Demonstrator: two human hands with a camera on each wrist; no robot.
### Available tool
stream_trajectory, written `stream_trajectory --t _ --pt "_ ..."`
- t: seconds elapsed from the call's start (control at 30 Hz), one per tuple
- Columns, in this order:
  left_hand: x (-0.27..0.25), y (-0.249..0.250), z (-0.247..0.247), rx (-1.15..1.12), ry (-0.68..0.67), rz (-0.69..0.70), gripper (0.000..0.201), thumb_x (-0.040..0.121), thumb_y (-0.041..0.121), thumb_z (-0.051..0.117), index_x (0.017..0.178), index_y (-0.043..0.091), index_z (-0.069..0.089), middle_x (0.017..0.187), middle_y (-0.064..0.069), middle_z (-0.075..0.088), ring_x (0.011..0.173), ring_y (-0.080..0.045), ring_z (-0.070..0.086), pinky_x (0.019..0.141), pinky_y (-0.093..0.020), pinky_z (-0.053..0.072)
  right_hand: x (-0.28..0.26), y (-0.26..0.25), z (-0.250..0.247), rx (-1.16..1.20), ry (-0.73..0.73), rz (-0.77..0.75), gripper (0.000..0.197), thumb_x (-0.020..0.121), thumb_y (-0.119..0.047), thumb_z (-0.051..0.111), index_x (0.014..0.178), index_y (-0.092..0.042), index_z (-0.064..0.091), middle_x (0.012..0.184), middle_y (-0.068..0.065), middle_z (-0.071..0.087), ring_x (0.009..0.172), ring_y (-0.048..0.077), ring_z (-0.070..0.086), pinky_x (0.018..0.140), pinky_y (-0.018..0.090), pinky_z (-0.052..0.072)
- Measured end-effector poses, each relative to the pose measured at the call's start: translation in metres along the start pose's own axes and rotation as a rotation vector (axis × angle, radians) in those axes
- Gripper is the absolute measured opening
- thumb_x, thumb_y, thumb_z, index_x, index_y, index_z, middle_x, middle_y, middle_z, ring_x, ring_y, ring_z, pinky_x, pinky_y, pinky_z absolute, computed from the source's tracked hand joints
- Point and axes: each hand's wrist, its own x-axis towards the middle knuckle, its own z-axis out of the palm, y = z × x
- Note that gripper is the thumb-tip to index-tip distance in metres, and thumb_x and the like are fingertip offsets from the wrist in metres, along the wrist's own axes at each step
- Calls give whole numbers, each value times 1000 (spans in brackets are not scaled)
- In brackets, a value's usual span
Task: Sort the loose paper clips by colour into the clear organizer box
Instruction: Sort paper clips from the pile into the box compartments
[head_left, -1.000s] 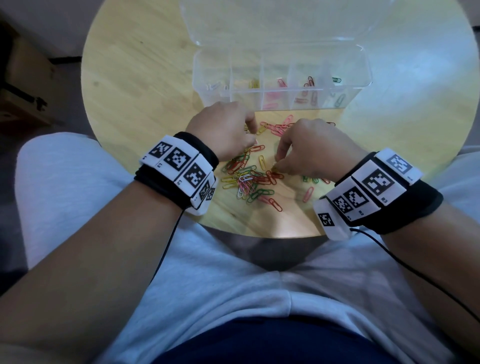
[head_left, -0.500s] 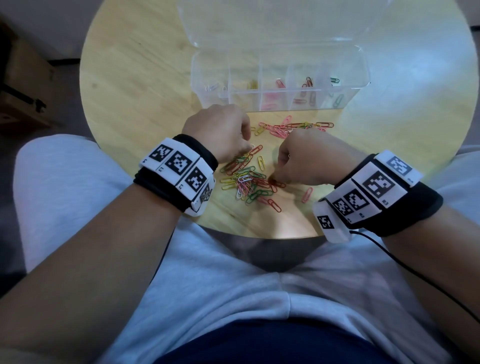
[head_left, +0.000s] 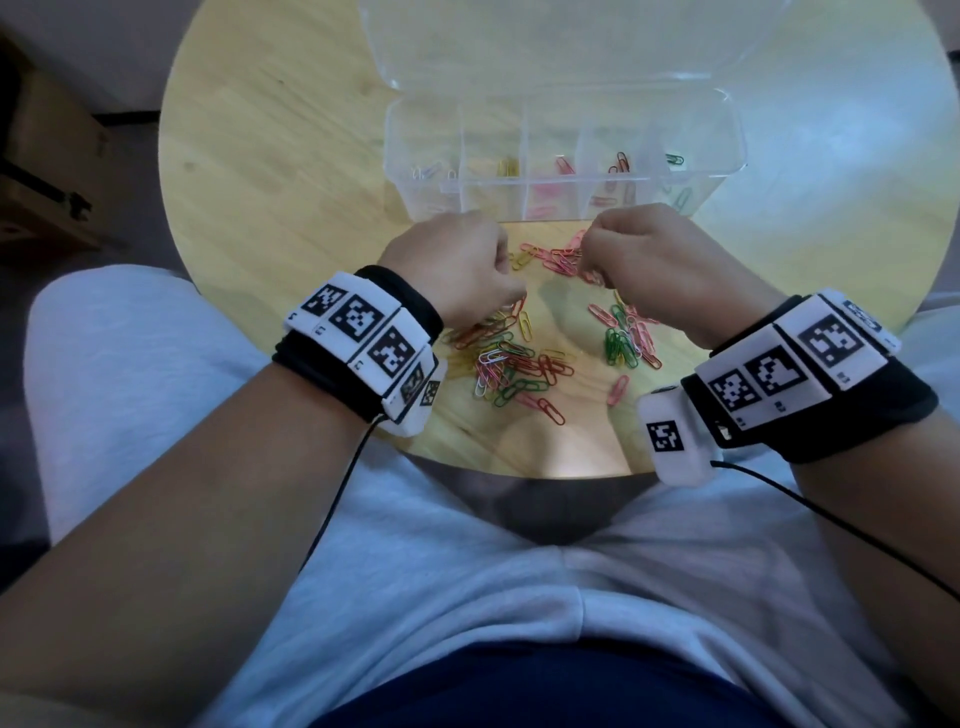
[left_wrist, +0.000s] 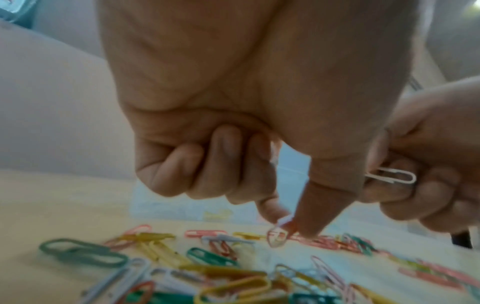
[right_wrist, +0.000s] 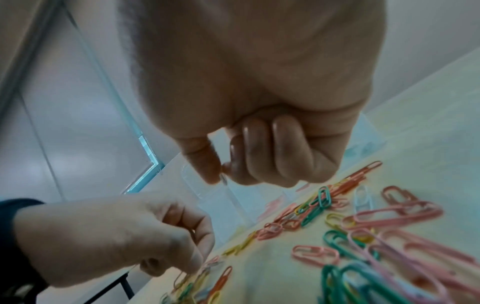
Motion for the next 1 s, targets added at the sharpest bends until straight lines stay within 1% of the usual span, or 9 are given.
stream_trajectory --t 0.13,0.27,0.33,0.43,0.5,0.63,0.8,0.9,1.0 --pt "2 -6 -6 -142 -2 0 16 82 34 60 75 20 64 66 11 58 66 -11 54 55 -25 36 3 0 -3 210 9 53 35 87 -15 48 52 -22 48 51 -6 36 46 16 30 48 26 22" --pt "4 -12 -7 -160 3 -32 44 88 48 57 59 17 68 38 10 52 49 -8 54 51 -25 35 3 1 -3 243 12 72 42 86 -14 47 45 -23 48 49 -6 33 44 15 28 46 25 21" --pt "5 -14 -6 -117 13 -25 45 88 53 58 62 17 69 46 7 56 56 -13 58 55 -27 37 3 1 -3 250 10 77 42 85 -15 47 44 -24 48 48 -7 33 42 15 27 46 25 21" --pt "5 -14 -4 1 36 5 21 81 47 71 77 26 68 79 6 60 77 -18 57 66 -28 39 2 0 -2 294 -15 88 29 83 -14 44 56 -22 45 55 -1 37 40 14 27 46 23 20" --pt "2 -11 -1 67 24 17 16 76 43 76 82 29 69 86 6 62 77 -17 58 67 -29 41 1 -1 -1 359 -40 107 18 81 -12 42 64 -18 42 57 4 40 41 14 26 46 22 19" --pt "-1 -3 4 140 19 25 8 78 32 73 73 27 70 81 7 65 81 -20 62 63 -29 41 0 -2 -2 474 -42 130 11 76 -5 39 68 -13 37 52 9 46 43 16 25 44 21 18" --pt "0 3 7 172 -10 41 19 80 36 61 76 18 65 80 1 65 78 -26 61 67 -34 49 -1 0 -1 563 -77 72 26 73 5 32 57 -14 32 47 8 38 39 12 21 45 21 12" --pt "1 1 -3 -21 -9 36 29 91 31 38 70 14 47 72 -3 52 75 -28 51 63 -34 37 -1 -1 1 635 -96 82 28 72 10 28 60 -15 31 45 7 36 38 9 19 45 20 10" --pt "2 -2 -18 -316 34 39 34 96 20 29 63 14 32 68 -6 41 75 -26 51 60 -34 29 -4 -2 5 689 -139 70 31 68 14 22 64 -15 31 43 8 37 37 9 20 46 25 7"
